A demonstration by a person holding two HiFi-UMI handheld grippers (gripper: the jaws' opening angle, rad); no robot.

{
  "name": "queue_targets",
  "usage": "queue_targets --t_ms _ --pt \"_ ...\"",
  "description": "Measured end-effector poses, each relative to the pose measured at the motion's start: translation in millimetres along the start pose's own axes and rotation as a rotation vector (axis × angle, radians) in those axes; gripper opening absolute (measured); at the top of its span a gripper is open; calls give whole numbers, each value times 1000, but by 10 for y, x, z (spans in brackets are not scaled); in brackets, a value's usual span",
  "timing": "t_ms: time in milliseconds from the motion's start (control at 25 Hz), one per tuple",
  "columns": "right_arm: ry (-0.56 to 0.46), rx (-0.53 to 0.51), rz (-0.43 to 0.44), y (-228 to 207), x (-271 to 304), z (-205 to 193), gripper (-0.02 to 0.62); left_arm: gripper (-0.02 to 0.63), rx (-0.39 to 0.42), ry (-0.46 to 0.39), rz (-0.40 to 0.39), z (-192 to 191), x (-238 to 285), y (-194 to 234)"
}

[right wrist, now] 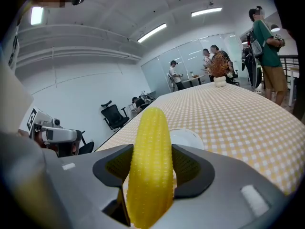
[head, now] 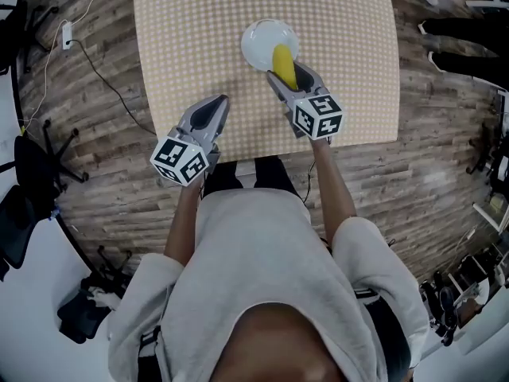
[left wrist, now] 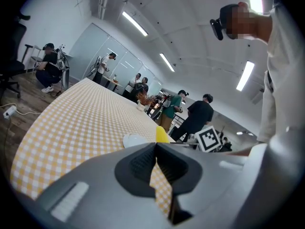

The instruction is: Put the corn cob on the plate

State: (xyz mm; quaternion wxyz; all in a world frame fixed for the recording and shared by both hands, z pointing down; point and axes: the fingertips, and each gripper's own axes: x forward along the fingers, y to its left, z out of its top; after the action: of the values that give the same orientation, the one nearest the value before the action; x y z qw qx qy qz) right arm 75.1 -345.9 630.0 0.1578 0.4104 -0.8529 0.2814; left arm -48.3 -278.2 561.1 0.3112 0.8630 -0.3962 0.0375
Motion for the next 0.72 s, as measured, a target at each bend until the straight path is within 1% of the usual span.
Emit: queue_targets --t_ms 160,280,440,600,720 --pt "8 -29 -3 -101 233 128 253 8 -4 -6 22 13 -108 94" --pt "8 -32 -6 -196 379 229 253 8 -14 -12 38 5 -150 138" --pt "41 -59 -9 -307 558 302 253 8 -19 -16 48 13 -179 166" --pt "107 -163 7 -321 709 313 253 8 -26 -19 62 17 -230 221" --pt "166 -287 17 -307 770 287 253 8 -32 -21 70 14 -237 252"
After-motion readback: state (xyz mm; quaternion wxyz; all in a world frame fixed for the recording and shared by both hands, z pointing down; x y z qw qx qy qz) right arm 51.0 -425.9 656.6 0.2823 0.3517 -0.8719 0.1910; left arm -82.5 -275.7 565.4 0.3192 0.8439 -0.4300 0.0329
